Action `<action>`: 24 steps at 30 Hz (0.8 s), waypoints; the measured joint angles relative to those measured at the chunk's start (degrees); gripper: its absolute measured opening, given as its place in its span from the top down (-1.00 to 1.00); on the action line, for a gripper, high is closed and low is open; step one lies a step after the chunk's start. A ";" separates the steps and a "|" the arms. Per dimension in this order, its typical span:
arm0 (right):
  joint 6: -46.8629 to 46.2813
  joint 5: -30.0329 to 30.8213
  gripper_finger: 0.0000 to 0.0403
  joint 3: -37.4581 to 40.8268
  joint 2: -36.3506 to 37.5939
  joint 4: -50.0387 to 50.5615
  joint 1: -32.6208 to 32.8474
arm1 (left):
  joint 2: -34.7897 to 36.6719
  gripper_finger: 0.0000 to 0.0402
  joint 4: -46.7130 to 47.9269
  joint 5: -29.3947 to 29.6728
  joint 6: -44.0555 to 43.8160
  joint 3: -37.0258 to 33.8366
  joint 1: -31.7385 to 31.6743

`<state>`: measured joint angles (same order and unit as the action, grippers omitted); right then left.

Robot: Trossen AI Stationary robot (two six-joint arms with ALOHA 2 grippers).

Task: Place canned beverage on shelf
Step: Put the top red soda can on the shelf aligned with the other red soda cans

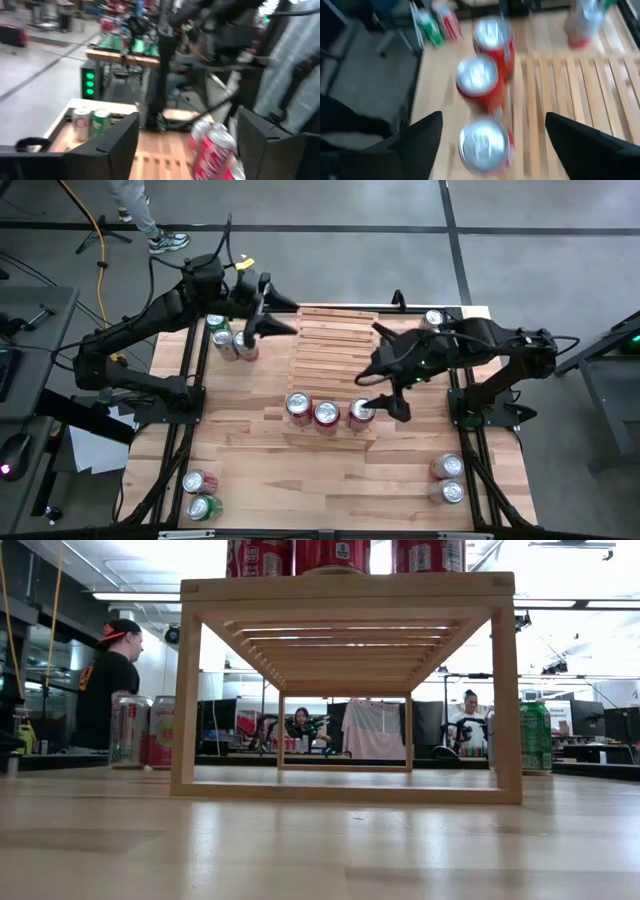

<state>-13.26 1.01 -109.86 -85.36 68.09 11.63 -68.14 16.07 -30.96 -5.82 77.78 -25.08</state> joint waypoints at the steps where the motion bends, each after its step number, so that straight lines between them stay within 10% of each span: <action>1: -0.40 0.76 -0.59 0.16 0.33 2.03 0.40 | 0.57 -0.04 1.67 -0.12 0.82 0.00 0.35; 9: -9.16 4.75 0.17 11.89 8.51 6.50 4.57 | 8.53 0.90 8.91 0.18 3.27 -7.72 3.96; 15: -22.53 4.87 0.92 26.65 19.42 -2.82 8.79 | 21.68 0.98 -2.74 7.29 -7.89 -25.60 8.16; 24: -29.37 7.03 0.99 46.53 23.81 -33.60 13.47 | 36.30 1.00 -13.26 20.32 -22.48 -43.12 16.00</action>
<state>-42.63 8.04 -63.33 -61.55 34.49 25.11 -31.84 2.81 -10.63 -28.30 34.66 -9.08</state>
